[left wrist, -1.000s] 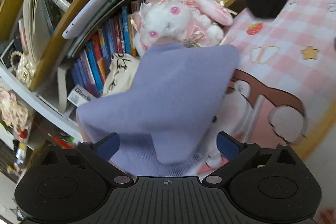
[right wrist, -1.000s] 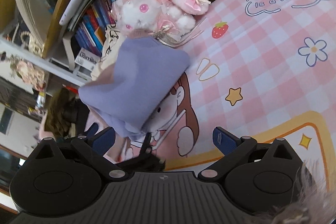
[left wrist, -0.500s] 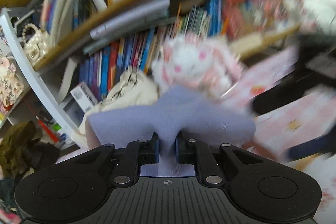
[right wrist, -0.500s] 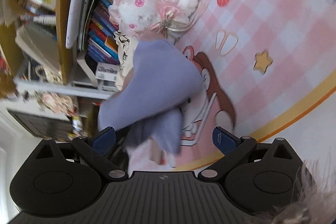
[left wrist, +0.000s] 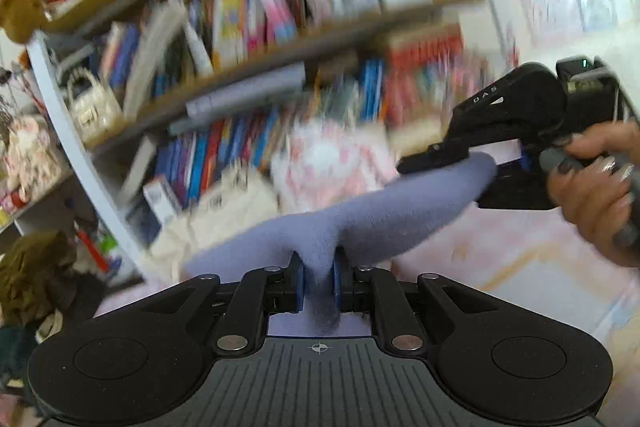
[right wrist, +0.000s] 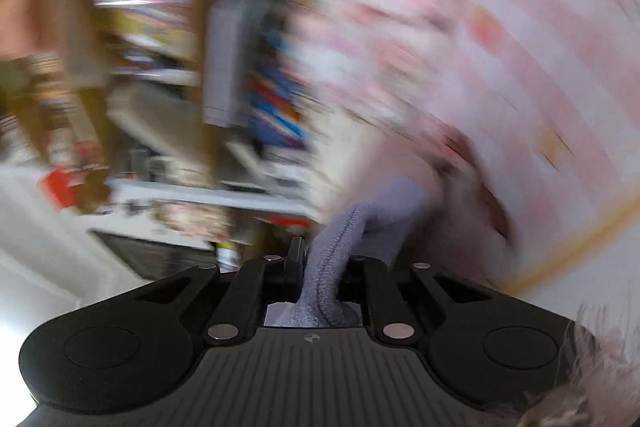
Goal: Fold clothes
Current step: 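Lift the sweater with both tools and shake it open in the air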
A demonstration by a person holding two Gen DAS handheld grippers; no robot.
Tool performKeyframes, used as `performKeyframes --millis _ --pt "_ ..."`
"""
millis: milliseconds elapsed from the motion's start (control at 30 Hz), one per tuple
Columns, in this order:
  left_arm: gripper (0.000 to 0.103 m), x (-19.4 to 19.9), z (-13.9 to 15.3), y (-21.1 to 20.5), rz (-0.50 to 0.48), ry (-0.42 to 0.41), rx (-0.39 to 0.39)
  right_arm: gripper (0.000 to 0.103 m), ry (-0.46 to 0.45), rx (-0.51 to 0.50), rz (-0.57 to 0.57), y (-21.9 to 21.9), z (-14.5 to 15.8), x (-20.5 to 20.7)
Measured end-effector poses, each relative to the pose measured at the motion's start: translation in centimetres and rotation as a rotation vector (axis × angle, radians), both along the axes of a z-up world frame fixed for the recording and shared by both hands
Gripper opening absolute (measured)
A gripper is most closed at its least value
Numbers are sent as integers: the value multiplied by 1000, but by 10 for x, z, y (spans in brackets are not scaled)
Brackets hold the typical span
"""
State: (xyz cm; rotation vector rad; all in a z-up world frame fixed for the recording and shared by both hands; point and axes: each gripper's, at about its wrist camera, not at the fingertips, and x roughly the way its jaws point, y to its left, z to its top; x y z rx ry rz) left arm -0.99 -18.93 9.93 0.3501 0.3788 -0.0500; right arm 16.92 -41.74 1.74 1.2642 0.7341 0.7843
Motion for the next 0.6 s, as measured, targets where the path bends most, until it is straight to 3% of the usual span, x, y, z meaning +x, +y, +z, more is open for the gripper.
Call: performKeyframes --millis 167,233,300,367,433,500,600 --pt "12 -35 84 17 -93 -283 -209 10 -391 120 -28 -14 117 -2" --pt "12 -48 110 28 -121 -388 -281 10 -519 158 8 -6 162 2" --pt "12 -60 125 44 -134 -436 -352 10 -602 160 51 11 195 6" --pt "12 -63 126 65 -124 -411 -428 10 -620 128 102 34 208 12" --pt "12 -60 111 87 -73 -342 -474 10 -551 60 153 62 193 20" --pt "12 -46 69 112 9 -194 -482 10 -455 -25 200 92 168 27" --pt "12 -24 6 150 133 27 -490 10 -296 -204 261 139 106 30"
